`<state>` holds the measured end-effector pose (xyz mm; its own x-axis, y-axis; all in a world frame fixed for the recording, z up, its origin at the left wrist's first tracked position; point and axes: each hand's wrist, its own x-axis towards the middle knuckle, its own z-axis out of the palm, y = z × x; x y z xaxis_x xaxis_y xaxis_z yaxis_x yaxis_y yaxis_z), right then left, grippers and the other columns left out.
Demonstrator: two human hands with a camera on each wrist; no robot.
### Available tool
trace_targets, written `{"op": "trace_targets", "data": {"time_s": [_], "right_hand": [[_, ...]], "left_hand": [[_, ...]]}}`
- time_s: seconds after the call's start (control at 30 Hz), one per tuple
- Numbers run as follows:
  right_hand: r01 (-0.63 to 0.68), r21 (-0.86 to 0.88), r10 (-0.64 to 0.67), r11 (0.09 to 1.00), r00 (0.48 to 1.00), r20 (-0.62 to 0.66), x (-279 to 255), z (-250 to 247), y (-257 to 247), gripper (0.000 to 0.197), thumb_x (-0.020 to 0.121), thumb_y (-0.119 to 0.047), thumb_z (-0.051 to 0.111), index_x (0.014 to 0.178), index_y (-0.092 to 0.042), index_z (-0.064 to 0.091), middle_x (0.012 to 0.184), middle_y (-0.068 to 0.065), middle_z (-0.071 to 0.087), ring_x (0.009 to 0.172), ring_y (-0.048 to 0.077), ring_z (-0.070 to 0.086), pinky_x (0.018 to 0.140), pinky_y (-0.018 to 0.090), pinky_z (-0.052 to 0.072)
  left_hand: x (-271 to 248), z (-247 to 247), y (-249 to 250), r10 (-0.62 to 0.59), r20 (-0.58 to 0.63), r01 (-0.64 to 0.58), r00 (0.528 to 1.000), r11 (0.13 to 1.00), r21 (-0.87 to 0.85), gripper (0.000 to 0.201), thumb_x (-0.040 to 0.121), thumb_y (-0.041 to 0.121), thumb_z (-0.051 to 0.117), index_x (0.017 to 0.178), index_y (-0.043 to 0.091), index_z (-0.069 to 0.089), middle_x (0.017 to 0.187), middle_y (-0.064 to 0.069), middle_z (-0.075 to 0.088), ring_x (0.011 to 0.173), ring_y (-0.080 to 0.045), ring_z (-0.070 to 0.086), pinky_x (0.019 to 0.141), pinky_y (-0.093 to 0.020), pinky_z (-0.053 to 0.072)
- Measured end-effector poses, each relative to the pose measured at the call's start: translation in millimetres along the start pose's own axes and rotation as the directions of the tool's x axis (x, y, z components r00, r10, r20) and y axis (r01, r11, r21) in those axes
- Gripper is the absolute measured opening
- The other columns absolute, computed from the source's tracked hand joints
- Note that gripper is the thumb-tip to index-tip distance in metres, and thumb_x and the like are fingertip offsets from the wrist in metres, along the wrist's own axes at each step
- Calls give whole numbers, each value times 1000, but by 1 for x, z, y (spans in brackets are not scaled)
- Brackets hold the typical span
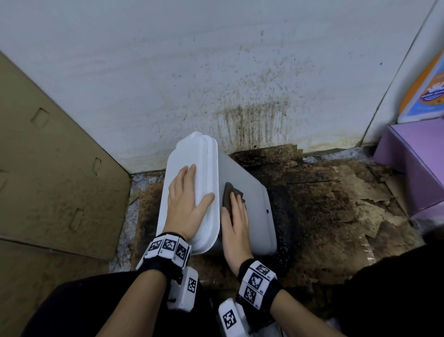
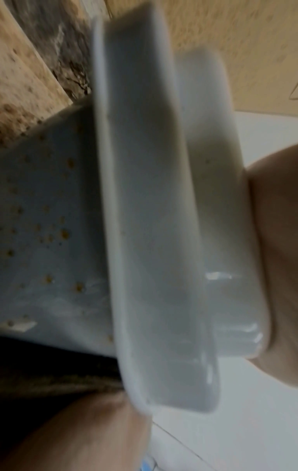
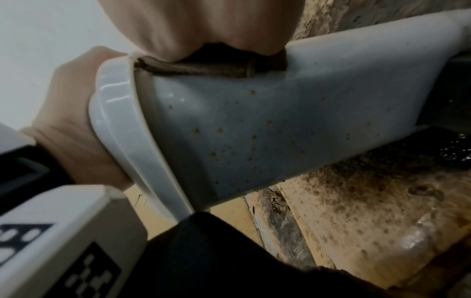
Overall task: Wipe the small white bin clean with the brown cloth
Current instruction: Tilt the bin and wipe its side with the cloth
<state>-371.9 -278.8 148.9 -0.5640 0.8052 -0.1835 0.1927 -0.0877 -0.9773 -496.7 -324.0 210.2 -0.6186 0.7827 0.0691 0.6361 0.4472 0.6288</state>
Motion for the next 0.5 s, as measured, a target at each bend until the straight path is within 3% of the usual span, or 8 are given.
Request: {"op": "trace_targets", "data": {"time_s": [0.1, 0.23, 0.33, 0.43, 0.5], "right_hand": [[-12, 85, 20, 996, 996, -87, 2, -2, 4, 47, 108, -27, 37, 155, -31, 32, 162, -12, 28, 151, 5, 21, 126, 38, 18], [-52, 238, 91, 970, 984, -155, -2, -12, -6, 37, 108, -28, 39, 143, -35, 49, 141, -16, 56, 132, 1, 48, 117, 31, 36], [-77, 351, 117, 933, 989, -94, 1, -24, -26, 31, 107, -30, 40, 132, -38, 57, 125, -18, 67, 119, 0, 59, 108, 30, 45], [-54, 420, 63, 906, 998, -7, 8, -38, -52, 28, 108, -27, 40, 123, -37, 61, 113, -21, 72, 109, 0, 66, 91, 19, 52], [-32, 443, 28, 896, 999, 15, 12, -48, -62, 28, 108, -25, 40, 121, -38, 61, 112, -23, 72, 109, 0, 66, 92, 20, 53]], "left_hand": [[-1, 0, 1, -6, 5, 6, 1000, 1000, 1, 93, 79, 67, 35, 159, 25, 16, 166, 0, 11, 151, -14, 6, 125, -40, 8], [-1, 2, 8, -1, 9, 1, 1000, 1000, 3, 93, 79, 68, 35, 159, 26, 15, 166, 2, 9, 151, -13, 5, 124, -39, 7], [1, 5, 13, 11, 11, -12, 1000, 999, 43, 92, 80, 69, 33, 159, 25, 13, 166, 1, 9, 151, -15, 5, 125, -40, 7], [1, 12, 24, 26, 5, -26, 1000, 996, 88, 84, 88, 67, 26, 160, 26, 12, 166, 0, 9, 152, -17, 5, 125, -41, 8], [0, 18, 35, -3, 3, 3, 1000, 997, 79, 76, 93, 63, 22, 160, 27, 12, 167, 2, 8, 152, -17, 5, 125, -42, 8]]}}
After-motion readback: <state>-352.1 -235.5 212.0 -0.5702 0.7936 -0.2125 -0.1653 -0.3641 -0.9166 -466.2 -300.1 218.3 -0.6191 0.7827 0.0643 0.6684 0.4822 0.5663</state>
